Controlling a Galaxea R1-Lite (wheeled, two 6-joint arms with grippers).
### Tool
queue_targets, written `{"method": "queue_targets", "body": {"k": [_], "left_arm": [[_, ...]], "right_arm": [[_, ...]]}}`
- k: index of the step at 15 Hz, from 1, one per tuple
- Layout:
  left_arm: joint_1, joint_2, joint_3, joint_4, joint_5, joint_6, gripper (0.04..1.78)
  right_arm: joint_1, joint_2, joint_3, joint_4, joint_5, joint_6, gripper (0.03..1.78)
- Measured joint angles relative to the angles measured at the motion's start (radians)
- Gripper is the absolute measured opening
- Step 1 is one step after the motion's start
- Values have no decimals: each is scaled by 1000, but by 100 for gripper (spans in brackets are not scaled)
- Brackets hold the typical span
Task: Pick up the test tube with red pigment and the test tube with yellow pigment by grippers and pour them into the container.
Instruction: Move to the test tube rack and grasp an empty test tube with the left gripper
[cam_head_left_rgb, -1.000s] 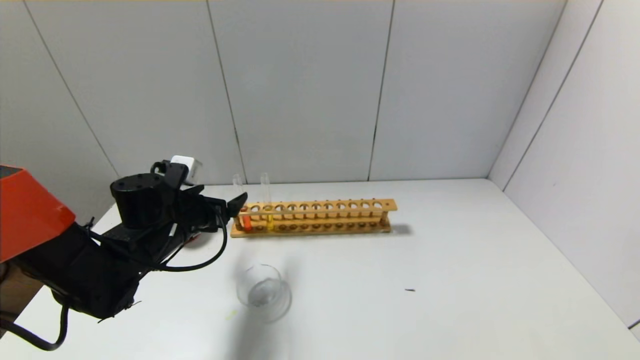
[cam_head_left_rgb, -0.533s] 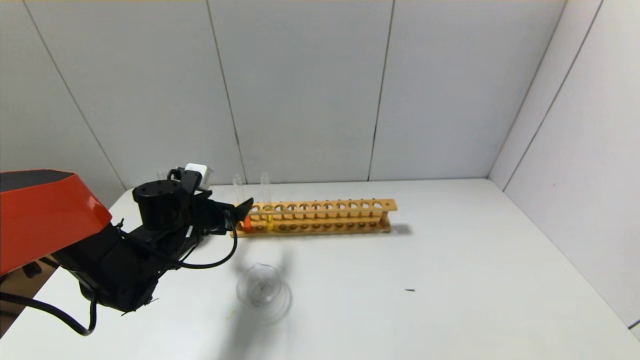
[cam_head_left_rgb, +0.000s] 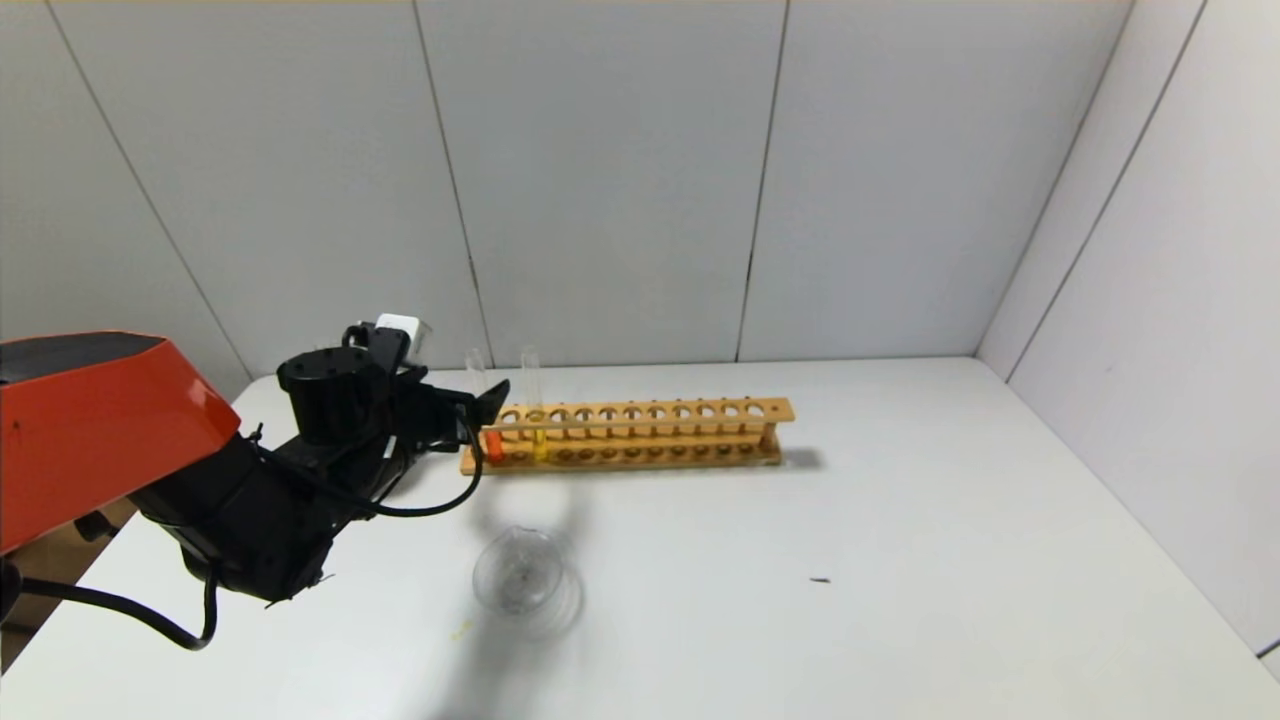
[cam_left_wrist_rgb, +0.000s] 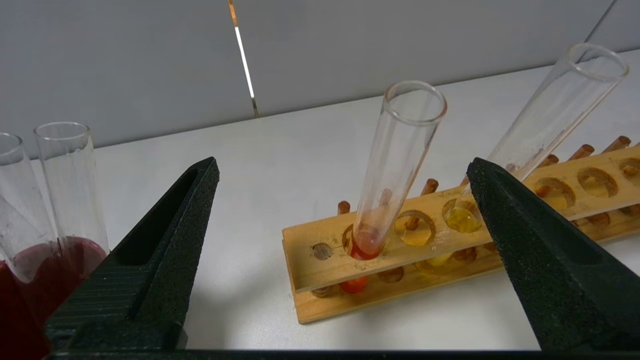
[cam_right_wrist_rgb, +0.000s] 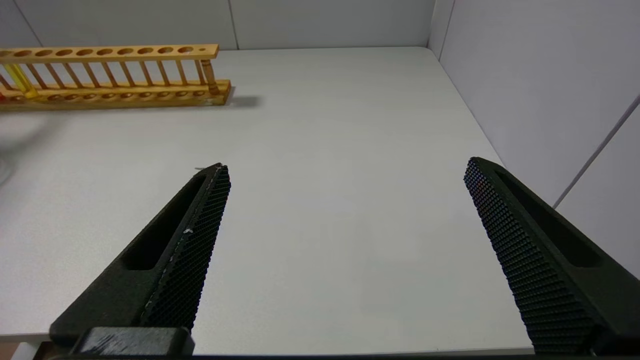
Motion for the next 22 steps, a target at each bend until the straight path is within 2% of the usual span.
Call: {"method": "queue_targets", "body": {"k": [16,19,22], "left_arm": [[-10,63,-63,-7,-1,1,173],[-15,64,-60,-10,-1,1,149],[-23,63,-57,-11,0,2,104]], "right_arm": [[0,0,0,0,0,0,171],[0,0,0,0,0,0,171],[0,0,0,0,0,0,171]]}}
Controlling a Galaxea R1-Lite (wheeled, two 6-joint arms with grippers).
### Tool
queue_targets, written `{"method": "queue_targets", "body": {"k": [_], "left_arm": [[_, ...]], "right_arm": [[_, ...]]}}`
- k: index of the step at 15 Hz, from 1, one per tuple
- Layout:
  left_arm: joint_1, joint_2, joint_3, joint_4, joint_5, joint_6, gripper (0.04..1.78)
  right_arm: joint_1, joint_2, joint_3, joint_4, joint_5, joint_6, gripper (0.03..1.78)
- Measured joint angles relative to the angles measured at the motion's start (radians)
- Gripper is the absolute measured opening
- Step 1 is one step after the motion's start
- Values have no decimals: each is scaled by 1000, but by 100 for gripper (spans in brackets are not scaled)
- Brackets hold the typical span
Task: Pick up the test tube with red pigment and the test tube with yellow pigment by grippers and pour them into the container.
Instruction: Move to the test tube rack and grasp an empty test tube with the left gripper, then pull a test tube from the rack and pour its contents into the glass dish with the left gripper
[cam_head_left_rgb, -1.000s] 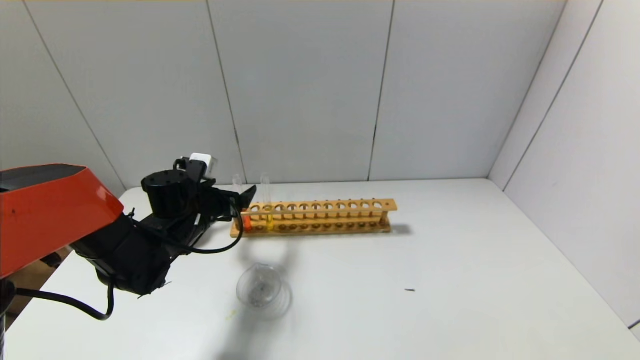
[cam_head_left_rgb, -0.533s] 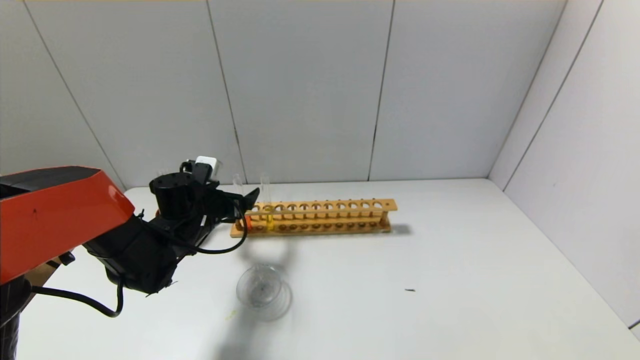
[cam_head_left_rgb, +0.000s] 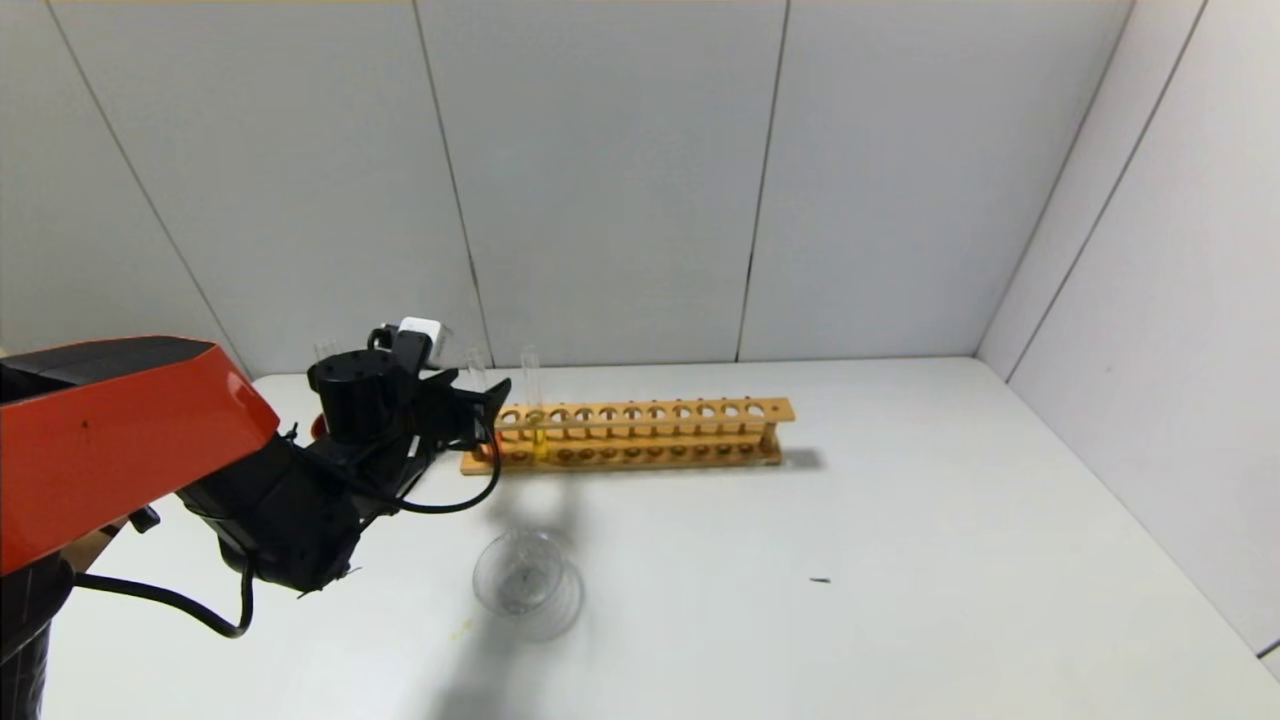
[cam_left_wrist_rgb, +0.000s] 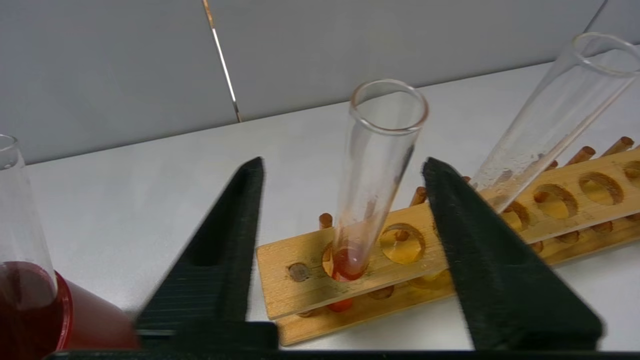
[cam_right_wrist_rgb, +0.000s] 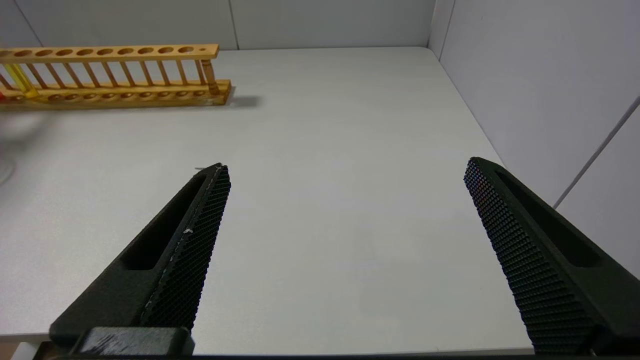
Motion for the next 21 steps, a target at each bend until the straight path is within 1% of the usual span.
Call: {"method": "queue_targets", "body": {"k": [2,3,4,5,14,21], "left_arm": [[0,-1,1,0,0,1,66],[0,-2,1,0,0,0,50],[0,-2,1,-1,0,0,37],[-1,-2,2,-1,0,0,31],[0,-24,16,-8,0,-1,30],[4,-117,20,58,18,-2,30]], "right_arm": [[0,0,0,0,0,0,171],[0,0,0,0,0,0,171],[0,0,0,0,0,0,171],[0,0,0,0,0,0,171],[0,0,0,0,0,0,171],[0,0,0,0,0,0,171]]}}
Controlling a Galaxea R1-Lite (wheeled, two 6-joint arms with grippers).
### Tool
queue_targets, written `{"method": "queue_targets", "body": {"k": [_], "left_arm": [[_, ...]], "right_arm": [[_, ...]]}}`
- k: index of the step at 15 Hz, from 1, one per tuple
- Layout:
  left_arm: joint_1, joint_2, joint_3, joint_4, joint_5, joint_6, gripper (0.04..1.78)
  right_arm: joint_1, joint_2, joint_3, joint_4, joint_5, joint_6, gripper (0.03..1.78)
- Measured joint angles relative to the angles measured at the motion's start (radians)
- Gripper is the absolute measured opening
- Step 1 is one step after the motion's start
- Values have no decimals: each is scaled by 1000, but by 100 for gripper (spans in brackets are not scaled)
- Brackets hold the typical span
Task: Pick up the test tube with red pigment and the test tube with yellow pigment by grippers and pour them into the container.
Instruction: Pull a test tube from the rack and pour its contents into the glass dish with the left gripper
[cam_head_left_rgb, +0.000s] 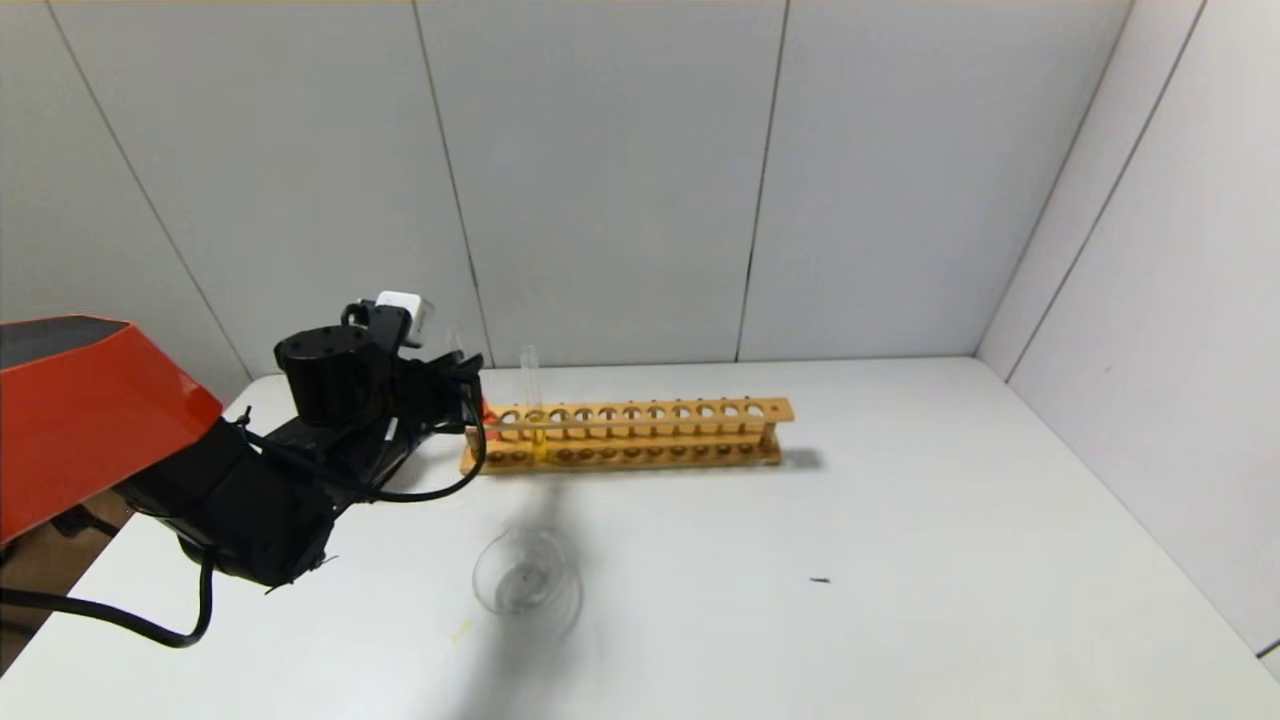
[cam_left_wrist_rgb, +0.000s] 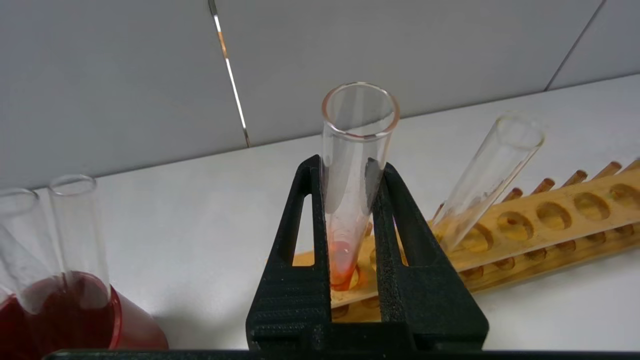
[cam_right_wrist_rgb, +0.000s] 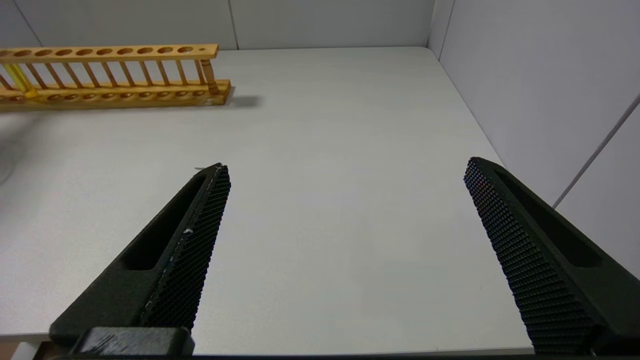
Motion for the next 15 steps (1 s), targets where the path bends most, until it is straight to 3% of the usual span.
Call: {"method": "queue_targets", "body": {"k": [5,15], "left_arm": [[1,-30,-10,10,12,1,30],[5,-117,-147,210,27,0,30]], "right_arm": [[0,0,0,0,0,0,171],[0,0,0,0,0,0,171]]}}
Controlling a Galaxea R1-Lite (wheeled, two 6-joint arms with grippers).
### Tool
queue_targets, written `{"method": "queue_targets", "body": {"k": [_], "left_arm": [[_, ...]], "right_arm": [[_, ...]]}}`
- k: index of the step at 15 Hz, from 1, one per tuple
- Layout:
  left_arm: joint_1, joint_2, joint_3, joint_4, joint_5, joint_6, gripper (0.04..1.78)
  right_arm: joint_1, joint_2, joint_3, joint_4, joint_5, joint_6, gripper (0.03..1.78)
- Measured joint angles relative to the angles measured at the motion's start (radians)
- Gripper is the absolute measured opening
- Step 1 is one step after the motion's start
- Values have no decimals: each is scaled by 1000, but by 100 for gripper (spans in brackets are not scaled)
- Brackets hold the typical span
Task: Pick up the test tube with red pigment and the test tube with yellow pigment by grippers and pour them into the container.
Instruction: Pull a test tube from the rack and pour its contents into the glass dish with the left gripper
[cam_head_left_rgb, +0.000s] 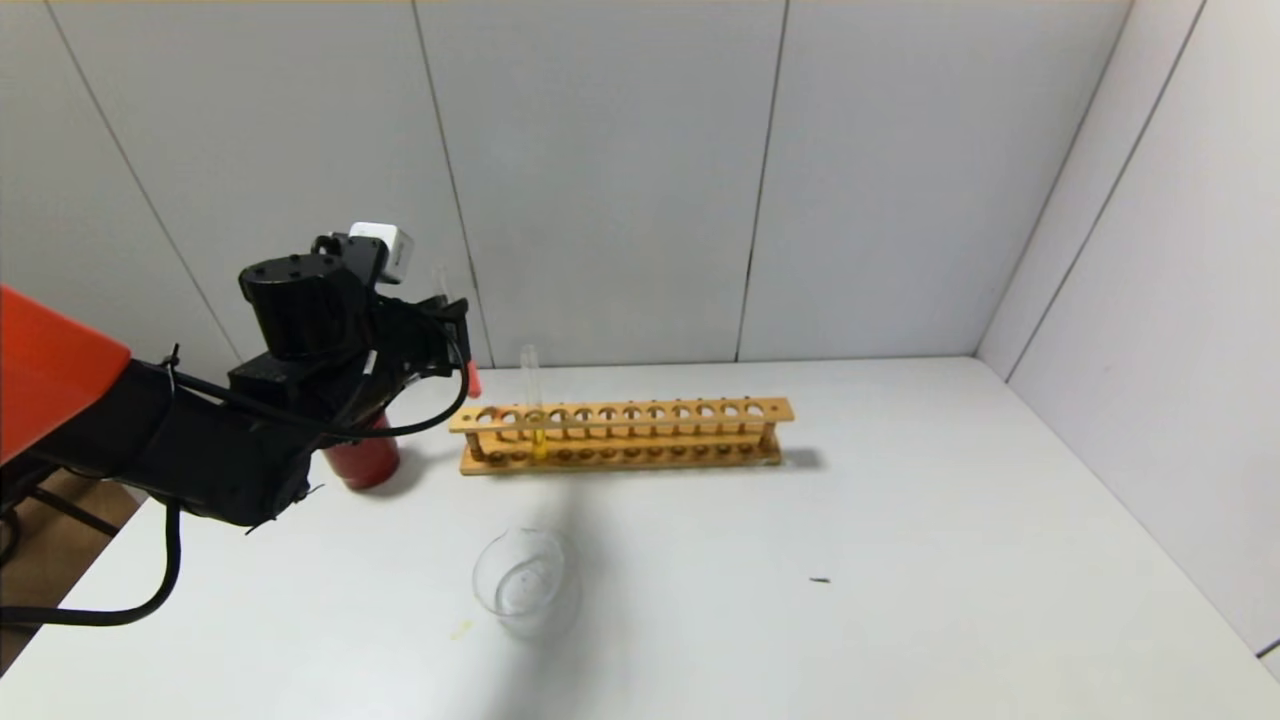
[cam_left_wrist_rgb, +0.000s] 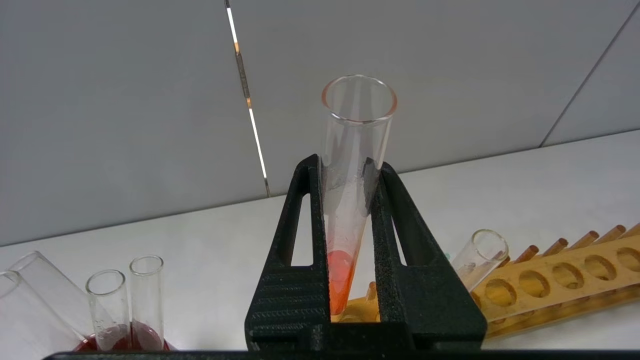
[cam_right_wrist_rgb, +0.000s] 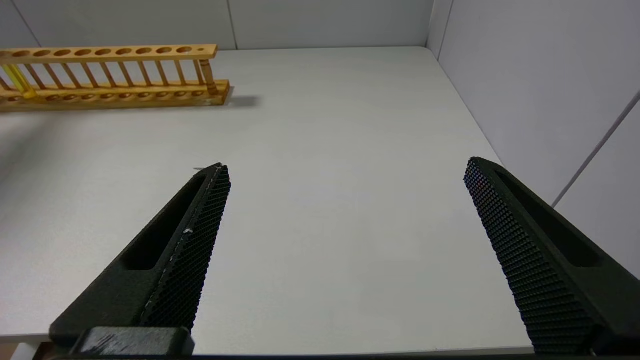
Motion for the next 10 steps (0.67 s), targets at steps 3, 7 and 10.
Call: {"method": "queue_targets", "body": {"k": [3,7,10], "left_arm": [[-1,-47,-7,55,0,2,30],[-1,-154,37,164,0,19,30],[-2,-256,92,288,-1,59,30]], "right_arm": [[0,0,0,0,0,0,171],[0,0,0,0,0,0,171],[0,0,0,0,0,0,171]]}}
